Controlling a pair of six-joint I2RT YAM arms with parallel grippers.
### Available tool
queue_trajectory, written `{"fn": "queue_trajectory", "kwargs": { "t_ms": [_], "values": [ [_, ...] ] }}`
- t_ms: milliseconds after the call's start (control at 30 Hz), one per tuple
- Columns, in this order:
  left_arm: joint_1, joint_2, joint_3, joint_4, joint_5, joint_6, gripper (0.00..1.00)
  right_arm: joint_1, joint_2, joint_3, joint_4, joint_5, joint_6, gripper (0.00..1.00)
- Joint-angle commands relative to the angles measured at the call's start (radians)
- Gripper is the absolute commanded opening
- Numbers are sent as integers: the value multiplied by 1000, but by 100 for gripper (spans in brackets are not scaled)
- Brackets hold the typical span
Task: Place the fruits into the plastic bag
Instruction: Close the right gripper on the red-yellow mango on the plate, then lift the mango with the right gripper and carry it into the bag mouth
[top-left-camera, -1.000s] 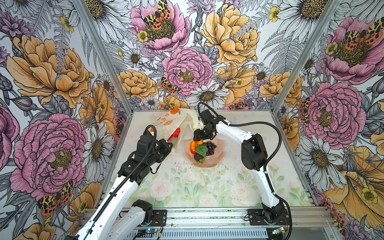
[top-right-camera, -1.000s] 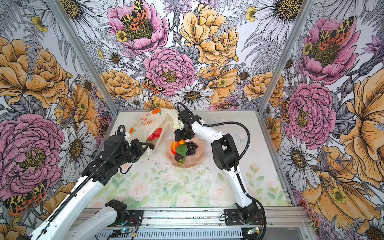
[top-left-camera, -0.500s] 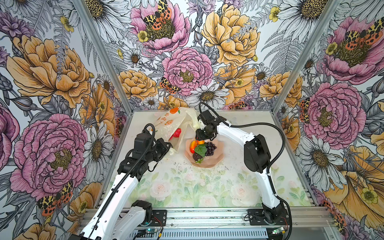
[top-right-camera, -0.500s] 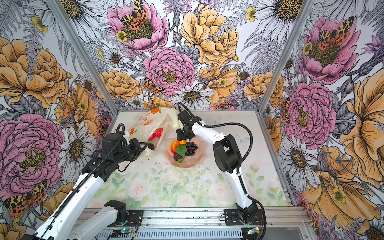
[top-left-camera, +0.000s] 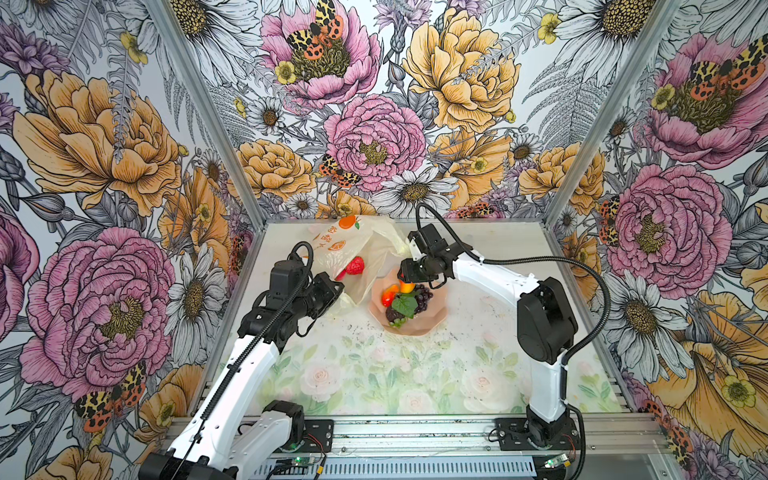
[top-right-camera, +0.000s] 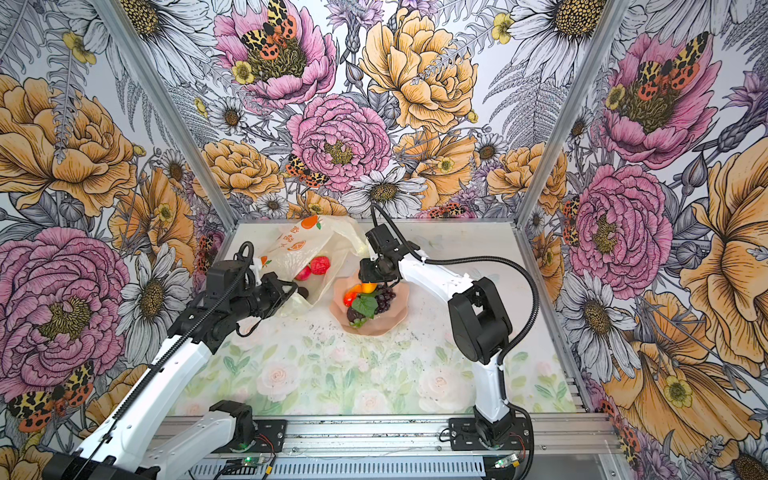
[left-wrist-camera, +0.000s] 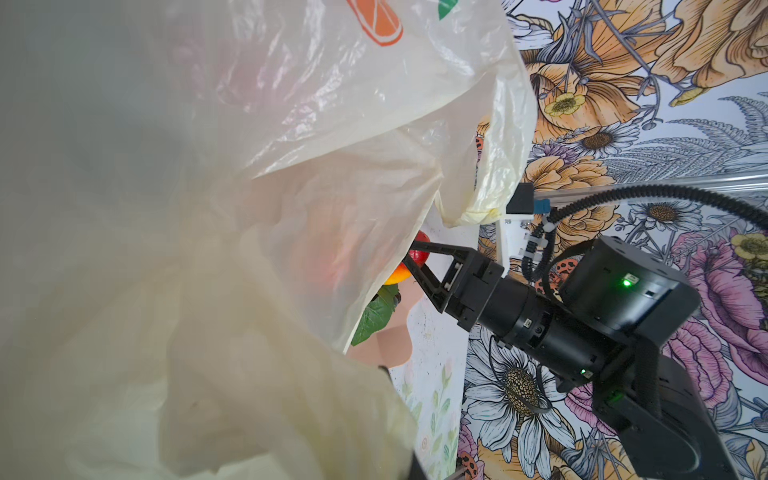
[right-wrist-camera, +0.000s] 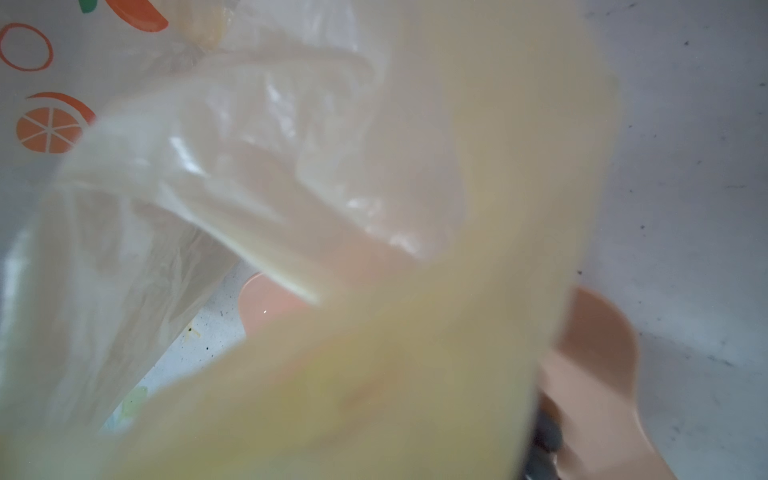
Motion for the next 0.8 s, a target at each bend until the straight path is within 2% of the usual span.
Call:
{"fn": "queue_trajectory", "kwargs": {
  "t_ms": [0, 333, 567, 767],
  "values": [
    [-6, -19, 11, 27, 19, 36, 0, 1, -86, -46, 79, -44, 49, 42],
    [-46, -47, -33, 60, -53, 26, 0, -41, -193, -106, 89, -173, 149, 42],
    [-81, -22, -37, 83, -52, 45, 0, -14, -354, -141, 118, -195, 301, 42],
    [-82, 1, -10, 89, -23, 74, 0, 42, -265, 1, 128, -178, 331, 42]
  ]
}}
